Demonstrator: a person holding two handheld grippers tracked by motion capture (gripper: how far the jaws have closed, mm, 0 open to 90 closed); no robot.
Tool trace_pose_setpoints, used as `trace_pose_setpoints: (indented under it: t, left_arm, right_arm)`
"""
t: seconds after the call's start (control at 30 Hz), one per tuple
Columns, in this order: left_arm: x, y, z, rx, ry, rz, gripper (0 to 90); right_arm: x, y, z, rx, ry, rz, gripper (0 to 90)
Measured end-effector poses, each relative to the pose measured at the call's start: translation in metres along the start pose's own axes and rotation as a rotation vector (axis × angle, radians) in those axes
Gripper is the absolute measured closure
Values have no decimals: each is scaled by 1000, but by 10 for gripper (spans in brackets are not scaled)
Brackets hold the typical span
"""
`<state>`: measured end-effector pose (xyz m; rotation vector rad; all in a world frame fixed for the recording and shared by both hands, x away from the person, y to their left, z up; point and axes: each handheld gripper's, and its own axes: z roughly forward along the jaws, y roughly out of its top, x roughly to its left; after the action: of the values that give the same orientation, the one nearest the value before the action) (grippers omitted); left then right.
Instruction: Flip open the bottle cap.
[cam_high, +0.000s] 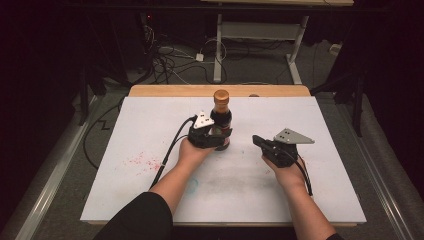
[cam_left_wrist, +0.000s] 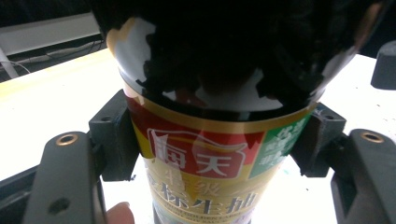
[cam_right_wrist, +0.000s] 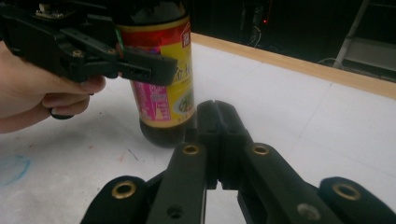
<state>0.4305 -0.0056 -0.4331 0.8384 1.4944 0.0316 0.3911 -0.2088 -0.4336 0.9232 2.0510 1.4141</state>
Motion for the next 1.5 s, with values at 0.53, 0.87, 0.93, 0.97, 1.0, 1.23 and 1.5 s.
trace_pose_setpoints:
  t: [0.53, 0.87, 0.93, 0.97, 1.0, 1.23, 1.5]
  left_arm:
    - [0, 0, 0, 1, -1, 4, 282]
    - [0, 0, 0, 0, -2, 3, 282]
    - [0, 0, 0, -1, -3, 4, 282]
    - [1, 0, 0, -1, -4, 6, 282]
    - [0, 0, 0, -4, -1, -5, 282]
    - [1, 0, 0, -7, -8, 2, 282]
    - [1, -1, 0, -8, -6, 1, 282]
  right_arm:
    - [11, 34, 15, -30, 9, -2, 900]
    - [13, 53, 20, -47, 29, -23, 900]
    - [13, 57, 21, -46, 30, -30, 900]
    - [13, 59, 22, -47, 31, -29, 900]
    - [13, 61, 22, -47, 32, -31, 900]
    - [14, 74, 24, -39, 27, -36, 900]
    - [17, 89, 26, -40, 31, -42, 900]
